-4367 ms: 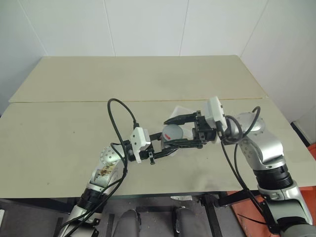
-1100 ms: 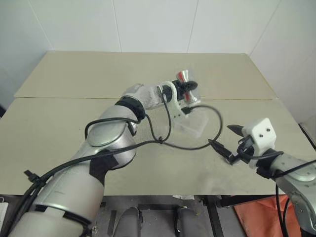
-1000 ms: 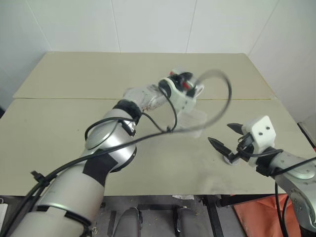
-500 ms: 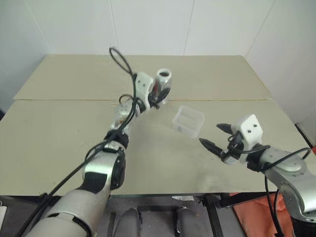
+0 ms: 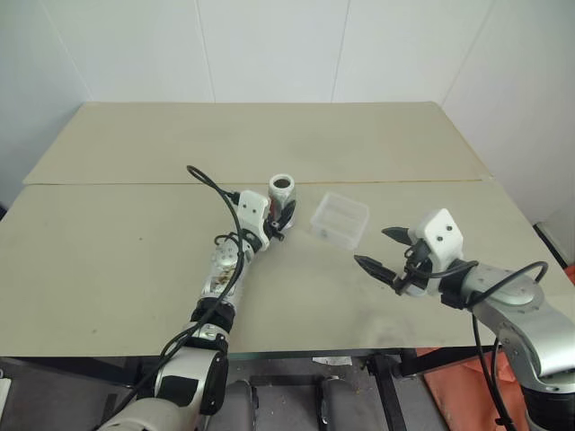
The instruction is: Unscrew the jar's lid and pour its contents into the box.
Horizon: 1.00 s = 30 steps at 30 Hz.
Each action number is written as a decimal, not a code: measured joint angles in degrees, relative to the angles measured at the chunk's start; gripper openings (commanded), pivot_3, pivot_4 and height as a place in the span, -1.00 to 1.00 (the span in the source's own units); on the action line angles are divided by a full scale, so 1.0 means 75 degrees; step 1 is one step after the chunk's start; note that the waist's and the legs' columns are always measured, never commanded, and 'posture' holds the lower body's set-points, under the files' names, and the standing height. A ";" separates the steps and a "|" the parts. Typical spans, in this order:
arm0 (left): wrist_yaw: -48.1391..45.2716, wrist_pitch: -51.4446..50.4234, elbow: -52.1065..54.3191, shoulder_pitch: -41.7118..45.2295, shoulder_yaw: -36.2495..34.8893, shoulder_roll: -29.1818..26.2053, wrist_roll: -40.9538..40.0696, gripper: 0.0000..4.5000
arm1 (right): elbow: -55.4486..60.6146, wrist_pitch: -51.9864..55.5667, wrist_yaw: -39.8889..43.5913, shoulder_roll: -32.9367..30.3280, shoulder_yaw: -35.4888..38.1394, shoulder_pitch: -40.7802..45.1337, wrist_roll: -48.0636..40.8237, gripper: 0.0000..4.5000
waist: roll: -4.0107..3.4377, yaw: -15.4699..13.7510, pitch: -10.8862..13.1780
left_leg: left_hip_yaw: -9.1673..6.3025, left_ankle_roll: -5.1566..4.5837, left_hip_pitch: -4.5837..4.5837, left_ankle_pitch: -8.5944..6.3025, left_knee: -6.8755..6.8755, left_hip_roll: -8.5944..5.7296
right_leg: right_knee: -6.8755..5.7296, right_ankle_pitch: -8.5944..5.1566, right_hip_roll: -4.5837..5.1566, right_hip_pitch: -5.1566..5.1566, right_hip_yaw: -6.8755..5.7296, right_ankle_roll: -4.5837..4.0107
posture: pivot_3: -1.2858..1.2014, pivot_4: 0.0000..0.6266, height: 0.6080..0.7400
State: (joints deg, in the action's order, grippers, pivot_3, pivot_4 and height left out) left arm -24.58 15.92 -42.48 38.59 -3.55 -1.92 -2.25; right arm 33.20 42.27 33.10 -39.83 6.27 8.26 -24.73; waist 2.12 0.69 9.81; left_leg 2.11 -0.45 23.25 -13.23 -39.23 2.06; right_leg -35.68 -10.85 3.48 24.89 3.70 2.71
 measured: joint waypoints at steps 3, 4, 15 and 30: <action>0.0091 0.0055 -0.0031 -0.0079 0.0079 -0.0080 0.0027 -0.13 | 0.0004 0.0000 -0.0001 -0.0064 0.0002 -0.0147 0.0076 0.98 | 0.0000 0.0017 -0.0001 | 0.0000 0.0000 -0.0007 0.0001 0.0000 -0.0001 | -0.0004 0.0000 -0.0002 -0.0002 0.0004 0.0000 | 0.03 -0.52 1.00; 0.0107 0.0073 -0.0046 -0.0077 0.0117 -0.0118 0.0033 -0.13 | 0.0004 0.0000 -0.0006 -0.0065 0.0004 -0.0170 0.0101 0.98 | -0.0001 0.0026 -0.0001 | 0.0000 0.0000 -0.0010 0.0001 0.0000 -0.0001 | -0.0005 -0.0001 -0.0004 -0.0005 0.0007 0.0002 | 0.03 -0.52 1.00; 0.0058 -0.0112 -0.0027 -0.0455 -0.0003 -0.0145 -0.0489 0.73 | 0.0029 -0.0054 -0.0021 -0.0101 -0.0007 -0.0344 0.0296 1.00 | -0.0002 0.0062 -0.0003 | -0.0001 -0.0001 -0.0038 0.0001 0.0000 0.0000 | -0.0007 -0.0018 -0.0011 -0.0022 0.0016 0.0030 | 0.03 -0.52 1.00; -0.0345 -0.1964 0.4302 -0.2715 0.0076 -0.1102 -0.1064 0.98 | -0.0016 -0.0203 0.0128 -0.0202 -0.0167 -0.0460 0.0512 1.00 | -0.0003 0.0065 -0.0003 | 0.0000 -0.0001 -0.0043 0.0002 0.0002 0.0003 | -0.0013 -0.0021 -0.0011 -0.0021 0.0019 0.0030 | 0.03 -0.52 1.00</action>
State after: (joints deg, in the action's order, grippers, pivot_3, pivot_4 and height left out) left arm -27.17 1.19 -10.22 18.23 -2.99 -10.18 -10.23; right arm 33.08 40.75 34.06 -41.34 5.02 4.81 -20.89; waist 2.10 1.17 9.79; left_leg 2.10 -0.46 22.92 -13.22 -39.21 2.08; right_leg -35.77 -11.00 3.39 24.73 3.84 2.94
